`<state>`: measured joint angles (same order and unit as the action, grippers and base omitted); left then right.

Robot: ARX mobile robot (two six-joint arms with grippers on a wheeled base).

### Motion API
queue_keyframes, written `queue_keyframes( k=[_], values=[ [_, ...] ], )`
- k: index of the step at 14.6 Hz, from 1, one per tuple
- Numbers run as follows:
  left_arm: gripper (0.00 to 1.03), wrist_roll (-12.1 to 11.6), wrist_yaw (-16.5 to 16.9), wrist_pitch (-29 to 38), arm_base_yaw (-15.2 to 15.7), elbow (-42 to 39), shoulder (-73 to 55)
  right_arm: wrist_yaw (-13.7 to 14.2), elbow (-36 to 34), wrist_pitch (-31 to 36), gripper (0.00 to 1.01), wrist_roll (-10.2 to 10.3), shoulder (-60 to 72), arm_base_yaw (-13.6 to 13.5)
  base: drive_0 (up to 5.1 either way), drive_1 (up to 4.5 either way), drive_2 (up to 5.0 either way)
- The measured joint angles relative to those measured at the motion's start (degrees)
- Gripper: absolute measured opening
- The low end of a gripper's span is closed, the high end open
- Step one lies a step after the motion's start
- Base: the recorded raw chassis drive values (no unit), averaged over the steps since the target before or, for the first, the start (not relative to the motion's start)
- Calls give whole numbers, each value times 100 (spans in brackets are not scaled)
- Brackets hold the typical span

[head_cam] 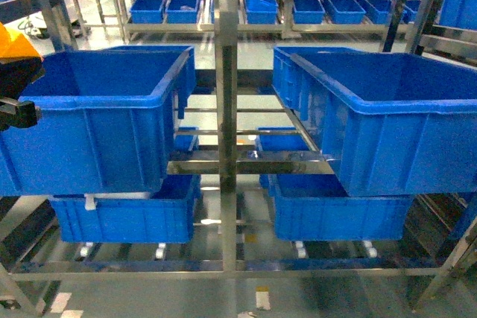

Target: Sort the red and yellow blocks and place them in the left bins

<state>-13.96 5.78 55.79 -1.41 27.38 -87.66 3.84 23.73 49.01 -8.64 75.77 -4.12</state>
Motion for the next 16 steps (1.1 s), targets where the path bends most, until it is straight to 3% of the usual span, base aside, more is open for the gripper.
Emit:
queue_keyframes(
  k=[5,12,16],
  values=[
    [27,0,0,-20,0,0,0,-2,0,-11,28,0,0,0,0,0,0],
    [27,0,0,-13,0,2,4,0,0,-11,28,0,-7,0,5,413,-403],
    [27,0,-2,-37,0,20,-24,-2,28,-22,28,0,24,-2,0,0,0]
  ],
)
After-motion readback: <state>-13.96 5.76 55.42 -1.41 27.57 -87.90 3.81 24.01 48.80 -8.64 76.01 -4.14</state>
